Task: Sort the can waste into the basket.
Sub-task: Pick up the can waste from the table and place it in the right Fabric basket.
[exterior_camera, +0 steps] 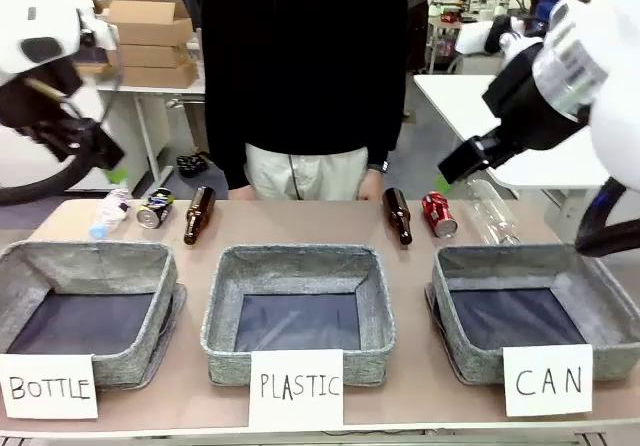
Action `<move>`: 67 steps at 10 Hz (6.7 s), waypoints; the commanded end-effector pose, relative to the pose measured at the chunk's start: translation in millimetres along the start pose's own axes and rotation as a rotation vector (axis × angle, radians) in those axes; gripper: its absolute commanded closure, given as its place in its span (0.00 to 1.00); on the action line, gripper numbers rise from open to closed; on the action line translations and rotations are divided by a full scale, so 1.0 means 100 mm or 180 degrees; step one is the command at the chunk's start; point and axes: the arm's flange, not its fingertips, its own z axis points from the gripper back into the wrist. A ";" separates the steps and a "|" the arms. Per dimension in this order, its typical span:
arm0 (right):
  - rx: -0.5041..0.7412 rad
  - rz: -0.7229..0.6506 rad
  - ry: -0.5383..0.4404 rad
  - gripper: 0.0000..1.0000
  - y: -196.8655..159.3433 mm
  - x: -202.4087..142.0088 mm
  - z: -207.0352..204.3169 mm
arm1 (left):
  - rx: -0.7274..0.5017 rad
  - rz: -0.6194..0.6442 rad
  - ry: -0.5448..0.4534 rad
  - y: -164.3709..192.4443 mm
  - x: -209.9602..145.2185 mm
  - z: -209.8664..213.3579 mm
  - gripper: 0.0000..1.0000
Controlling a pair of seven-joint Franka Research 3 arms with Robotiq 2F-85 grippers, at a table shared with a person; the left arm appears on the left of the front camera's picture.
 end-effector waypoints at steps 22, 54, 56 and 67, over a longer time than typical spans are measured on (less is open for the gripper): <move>0.4012 -0.2432 0.0390 0.00 -0.64 -0.14 -0.31 | -0.4199 0.2306 -0.0568 1.05 -0.32 -0.49 0.00; 0.4012 -0.2432 0.0390 0.00 -0.64 -0.14 -0.31 | 0.0170 0.1145 0.0182 1.33 0.26 -1.48 0.00; 0.4012 -0.2432 0.0390 0.00 -0.64 -0.14 -0.31 | 0.0402 0.1317 -0.0217 1.51 0.36 -1.49 0.00; 0.4012 -0.2432 0.0390 0.00 -0.64 -0.14 -0.31 | -0.0499 0.1221 0.0628 1.89 1.25 -3.29 0.00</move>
